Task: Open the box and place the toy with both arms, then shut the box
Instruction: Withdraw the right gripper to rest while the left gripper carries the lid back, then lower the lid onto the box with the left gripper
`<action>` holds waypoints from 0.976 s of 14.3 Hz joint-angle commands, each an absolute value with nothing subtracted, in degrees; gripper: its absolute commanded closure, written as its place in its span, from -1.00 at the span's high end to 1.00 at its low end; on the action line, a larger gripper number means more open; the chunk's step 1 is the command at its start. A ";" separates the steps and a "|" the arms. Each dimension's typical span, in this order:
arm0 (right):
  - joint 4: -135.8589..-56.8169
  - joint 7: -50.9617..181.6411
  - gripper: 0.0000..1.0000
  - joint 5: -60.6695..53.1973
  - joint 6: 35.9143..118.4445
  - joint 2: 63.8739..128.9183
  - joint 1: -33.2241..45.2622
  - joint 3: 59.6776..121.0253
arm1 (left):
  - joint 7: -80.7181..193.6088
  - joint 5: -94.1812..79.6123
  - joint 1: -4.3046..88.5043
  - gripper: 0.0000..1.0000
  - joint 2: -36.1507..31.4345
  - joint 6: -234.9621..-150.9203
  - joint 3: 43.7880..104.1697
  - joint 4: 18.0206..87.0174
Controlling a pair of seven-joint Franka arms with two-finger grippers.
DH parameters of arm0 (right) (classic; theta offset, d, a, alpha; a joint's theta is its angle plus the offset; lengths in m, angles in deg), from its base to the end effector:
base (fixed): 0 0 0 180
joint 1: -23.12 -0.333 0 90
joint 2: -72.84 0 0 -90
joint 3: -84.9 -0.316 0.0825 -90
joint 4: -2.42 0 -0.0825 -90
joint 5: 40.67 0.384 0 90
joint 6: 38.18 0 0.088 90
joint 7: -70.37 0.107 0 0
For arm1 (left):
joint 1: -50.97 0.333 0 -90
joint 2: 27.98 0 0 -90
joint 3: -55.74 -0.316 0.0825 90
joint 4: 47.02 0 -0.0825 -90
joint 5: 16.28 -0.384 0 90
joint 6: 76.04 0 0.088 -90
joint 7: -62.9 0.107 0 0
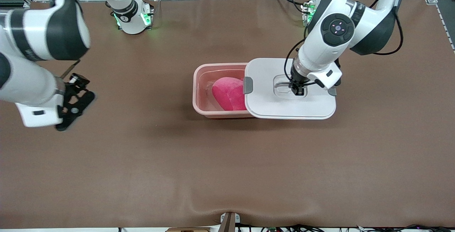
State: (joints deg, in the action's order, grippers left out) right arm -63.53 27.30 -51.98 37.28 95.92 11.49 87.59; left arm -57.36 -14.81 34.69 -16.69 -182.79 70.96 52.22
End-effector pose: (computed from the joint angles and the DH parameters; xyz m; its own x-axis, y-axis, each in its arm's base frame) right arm 0.6377 0.0820 0.5588 0.6035 0.7334 -0.3131 0.7723 -0.6353 0.0004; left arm 0.5251 -0.3129 0.4608 0.0086 0.9993 -0.0351 0.9959 -0.0117 -0.0895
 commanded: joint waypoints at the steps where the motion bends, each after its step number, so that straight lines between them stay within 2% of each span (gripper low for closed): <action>1: -73.84 38.26 1.00 -50.87 39.68 87.19 12.39 86.40 | -62.59 -15.04 31.65 -1.00 -12.61 -182.48 70.86 46.95; 5: -85.71 46.44 1.00 -48.06 46.80 78.49 17.74 86.40 | -69.36 -16.71 27.52 -1.00 -7.86 -182.39 70.86 41.85; 11: -86.35 57.63 1.00 -42.18 49.53 76.80 24.33 86.40 | -77.37 -18.39 22.68 -1.00 -1.62 -182.48 70.68 35.70; 14: -86.70 61.03 1.00 -39.62 50.42 75.23 26.19 86.40 | -79.13 -18.47 21.01 -1.00 -0.47 -183.00 70.42 35.42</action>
